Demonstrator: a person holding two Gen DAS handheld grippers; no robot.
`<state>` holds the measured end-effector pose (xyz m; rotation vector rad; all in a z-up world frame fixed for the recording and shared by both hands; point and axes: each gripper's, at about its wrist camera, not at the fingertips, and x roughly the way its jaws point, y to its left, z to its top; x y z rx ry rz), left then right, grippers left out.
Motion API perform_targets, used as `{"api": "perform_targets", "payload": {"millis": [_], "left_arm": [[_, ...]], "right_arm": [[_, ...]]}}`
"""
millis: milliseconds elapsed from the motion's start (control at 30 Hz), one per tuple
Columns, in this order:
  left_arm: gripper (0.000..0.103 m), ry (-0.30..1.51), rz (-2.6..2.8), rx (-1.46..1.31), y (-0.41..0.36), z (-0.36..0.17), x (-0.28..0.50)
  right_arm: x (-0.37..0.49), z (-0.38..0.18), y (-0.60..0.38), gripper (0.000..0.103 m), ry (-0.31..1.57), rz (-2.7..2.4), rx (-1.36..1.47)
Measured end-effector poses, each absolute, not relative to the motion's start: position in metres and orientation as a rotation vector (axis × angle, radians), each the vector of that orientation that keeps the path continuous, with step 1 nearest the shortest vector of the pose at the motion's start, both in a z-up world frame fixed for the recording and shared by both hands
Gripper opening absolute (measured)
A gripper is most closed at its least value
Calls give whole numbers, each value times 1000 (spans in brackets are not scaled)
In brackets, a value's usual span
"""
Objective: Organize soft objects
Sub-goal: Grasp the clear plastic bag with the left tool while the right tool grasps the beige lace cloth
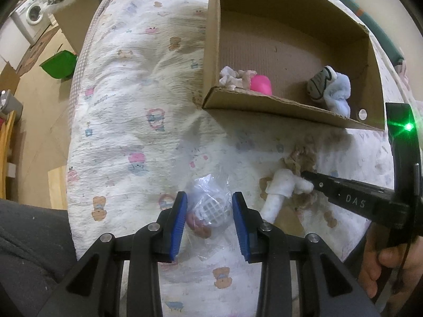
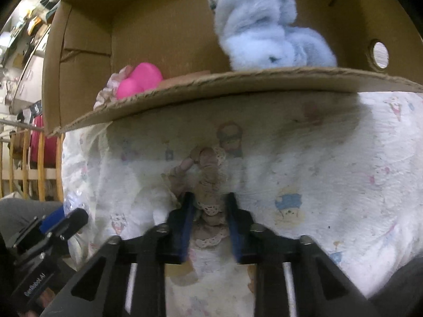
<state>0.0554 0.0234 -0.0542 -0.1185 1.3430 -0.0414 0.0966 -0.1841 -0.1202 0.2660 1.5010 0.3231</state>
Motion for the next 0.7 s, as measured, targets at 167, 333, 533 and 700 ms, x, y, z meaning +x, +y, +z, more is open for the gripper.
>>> {"api": "perform_targets", "payload": {"millis": [167,333,533,700], "left_arm": [[31,1327,-38,-115,15,-59,56],[31,1309,-21,-123,20,-55,56],[31,1285,-6,-121,22,-50,57],[31,1258,0,-111,21,-45,57]], "right_arm": [[92,-112,-186,11,1457,347,261],[85,-96,-199,11,1403,323,281],[69,-75,-216,11,1348,291,314],[63,-63,-225,11,1300,270,346]]}}
